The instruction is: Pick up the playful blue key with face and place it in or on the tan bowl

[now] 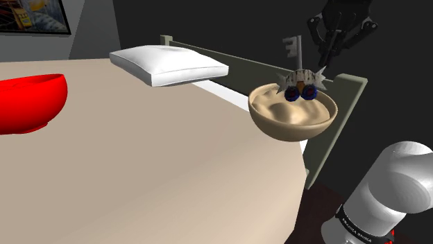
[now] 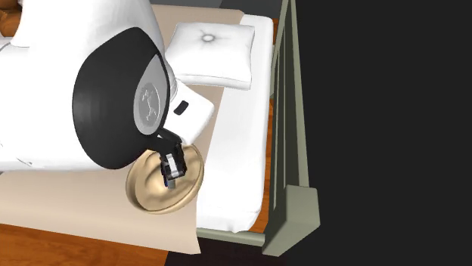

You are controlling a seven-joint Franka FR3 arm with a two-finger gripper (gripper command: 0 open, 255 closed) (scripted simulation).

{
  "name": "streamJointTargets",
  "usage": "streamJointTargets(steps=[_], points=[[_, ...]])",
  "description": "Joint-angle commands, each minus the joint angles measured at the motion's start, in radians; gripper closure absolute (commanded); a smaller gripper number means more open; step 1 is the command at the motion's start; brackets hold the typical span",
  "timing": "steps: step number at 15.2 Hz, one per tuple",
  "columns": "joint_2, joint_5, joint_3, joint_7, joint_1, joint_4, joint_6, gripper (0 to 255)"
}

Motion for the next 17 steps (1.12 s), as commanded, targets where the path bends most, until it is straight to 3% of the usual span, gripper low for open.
streamJointTargets(steps=[1,14,17], points=[[-0.027,0.005,0.001,0.001,0.005,-0.034,0.005,255],[-0.132,0.027,0.016,-0.010,0.020,-0.279,0.147,255],[-0.132,0.026,0.016,-0.009,0.021,-0.280,0.147,255]])
